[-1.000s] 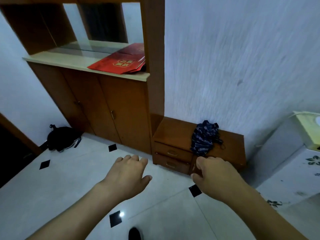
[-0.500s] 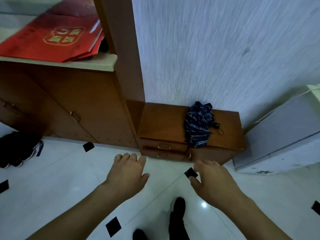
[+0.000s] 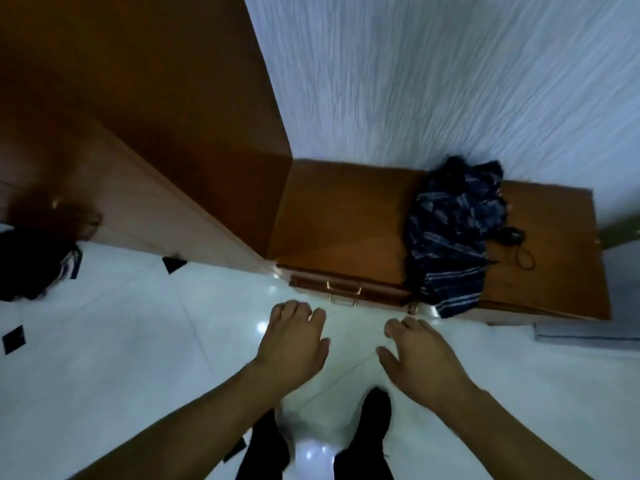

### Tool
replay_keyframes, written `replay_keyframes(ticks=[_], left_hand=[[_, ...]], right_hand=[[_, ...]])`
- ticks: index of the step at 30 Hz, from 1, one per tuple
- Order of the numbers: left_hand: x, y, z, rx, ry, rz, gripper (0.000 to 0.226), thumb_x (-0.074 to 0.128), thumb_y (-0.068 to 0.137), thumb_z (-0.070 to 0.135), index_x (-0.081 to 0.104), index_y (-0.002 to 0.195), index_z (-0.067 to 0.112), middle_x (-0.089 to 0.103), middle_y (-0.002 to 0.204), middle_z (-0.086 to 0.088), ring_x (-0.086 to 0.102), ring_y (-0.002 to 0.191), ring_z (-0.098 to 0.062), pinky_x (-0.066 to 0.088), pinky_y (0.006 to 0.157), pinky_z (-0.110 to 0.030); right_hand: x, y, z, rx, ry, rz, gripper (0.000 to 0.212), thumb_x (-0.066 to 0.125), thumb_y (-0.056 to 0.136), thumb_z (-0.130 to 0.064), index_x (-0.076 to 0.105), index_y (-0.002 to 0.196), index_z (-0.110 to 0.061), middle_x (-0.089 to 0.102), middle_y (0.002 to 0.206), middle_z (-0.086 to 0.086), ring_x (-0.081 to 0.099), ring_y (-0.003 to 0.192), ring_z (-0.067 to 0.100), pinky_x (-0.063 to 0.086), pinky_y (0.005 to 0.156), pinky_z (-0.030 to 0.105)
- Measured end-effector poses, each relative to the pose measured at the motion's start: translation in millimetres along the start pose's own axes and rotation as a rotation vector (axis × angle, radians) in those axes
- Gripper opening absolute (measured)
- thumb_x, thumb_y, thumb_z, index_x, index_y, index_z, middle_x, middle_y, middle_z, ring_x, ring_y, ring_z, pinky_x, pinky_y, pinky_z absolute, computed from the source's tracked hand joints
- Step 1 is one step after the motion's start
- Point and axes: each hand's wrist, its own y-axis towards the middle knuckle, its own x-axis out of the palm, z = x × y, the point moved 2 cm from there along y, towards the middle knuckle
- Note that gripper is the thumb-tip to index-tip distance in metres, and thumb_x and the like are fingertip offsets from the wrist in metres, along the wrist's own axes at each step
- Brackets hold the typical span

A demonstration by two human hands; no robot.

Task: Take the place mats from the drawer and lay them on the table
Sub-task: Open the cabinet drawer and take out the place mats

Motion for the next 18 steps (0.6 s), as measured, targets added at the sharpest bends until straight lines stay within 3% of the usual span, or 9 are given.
replay_keyframes(ticks=[5,10,18], left_hand=[[129,90,-15,0.071,-0.011,-0.053,0.042,0.051,0.091,0.041,0.053,0.123,0.014,0.059,0.123,-0.012,0.048,0.116,-0.029,0.036,0.101,-0.043],[250,145,-37,0.100,0.063,-0.132,0.047,0.053,0.091,0.035,0.046,0.130,0.010,0.054,0.131,-0.015,0.046,0.121,-0.031,0.036,0.103,-0.044],[357,219,-50,0.183,0.146,-0.145,0.060,0.056,0.087,0.029,0.035,0.138,0.005,0.046,0.138,-0.020,0.040,0.128,-0.035,0.037,0.104,-0.046]], right_hand=[[118,84,43,-0.009,-0.022,-0.099,0.037,0.049,0.092,-0.042,0.054,0.118,-0.017,0.061,0.109,0.006,0.054,0.100,0.022,0.049,0.084,0.036],[235,144,73,0.026,-0.040,-0.204,0.049,0.049,0.092,-0.045,0.044,0.131,-0.017,0.054,0.125,0.007,0.050,0.112,0.023,0.047,0.090,0.034],[338,226,113,0.010,-0.094,-0.181,0.064,0.055,0.089,-0.043,0.036,0.140,-0.009,0.047,0.137,0.013,0.046,0.122,0.029,0.044,0.096,0.041]])
